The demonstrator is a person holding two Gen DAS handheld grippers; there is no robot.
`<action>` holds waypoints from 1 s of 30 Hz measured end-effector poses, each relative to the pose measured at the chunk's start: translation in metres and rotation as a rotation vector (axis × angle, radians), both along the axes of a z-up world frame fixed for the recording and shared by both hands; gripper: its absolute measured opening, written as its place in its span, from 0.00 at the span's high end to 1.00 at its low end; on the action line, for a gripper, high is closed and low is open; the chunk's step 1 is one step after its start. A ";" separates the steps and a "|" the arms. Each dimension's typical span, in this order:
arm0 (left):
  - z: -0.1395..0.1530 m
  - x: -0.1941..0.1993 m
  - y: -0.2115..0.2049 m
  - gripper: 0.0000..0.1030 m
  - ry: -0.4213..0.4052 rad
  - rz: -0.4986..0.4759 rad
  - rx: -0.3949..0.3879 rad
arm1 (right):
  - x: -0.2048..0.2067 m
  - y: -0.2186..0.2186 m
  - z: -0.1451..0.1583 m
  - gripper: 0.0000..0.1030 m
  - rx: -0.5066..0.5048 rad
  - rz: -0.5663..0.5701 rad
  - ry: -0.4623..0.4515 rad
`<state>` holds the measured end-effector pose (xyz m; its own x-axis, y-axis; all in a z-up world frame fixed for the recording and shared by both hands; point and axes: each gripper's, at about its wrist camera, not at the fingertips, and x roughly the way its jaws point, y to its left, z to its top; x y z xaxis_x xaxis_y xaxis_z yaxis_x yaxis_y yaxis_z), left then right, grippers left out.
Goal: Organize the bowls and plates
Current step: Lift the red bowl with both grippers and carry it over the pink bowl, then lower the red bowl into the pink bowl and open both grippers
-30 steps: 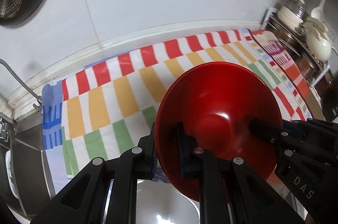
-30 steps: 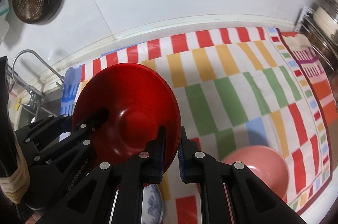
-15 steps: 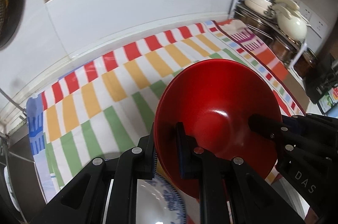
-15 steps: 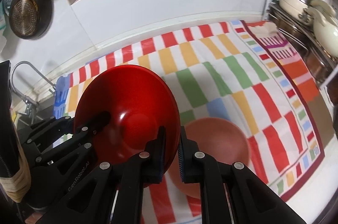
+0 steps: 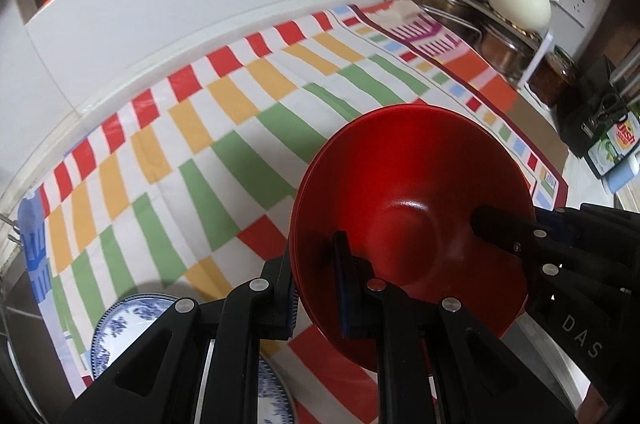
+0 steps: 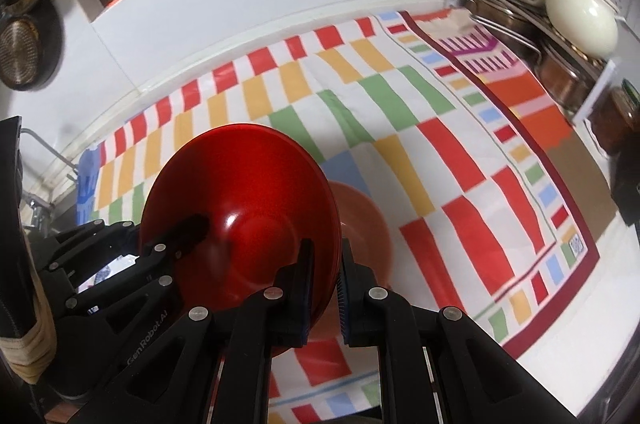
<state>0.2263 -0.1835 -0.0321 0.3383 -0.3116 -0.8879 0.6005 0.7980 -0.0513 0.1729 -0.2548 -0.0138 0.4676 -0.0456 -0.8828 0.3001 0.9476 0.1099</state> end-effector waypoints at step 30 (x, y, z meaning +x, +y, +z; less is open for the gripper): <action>-0.036 -0.005 -0.026 0.76 0.019 -0.065 0.079 | -0.007 -0.018 -0.043 0.87 -0.032 0.004 0.066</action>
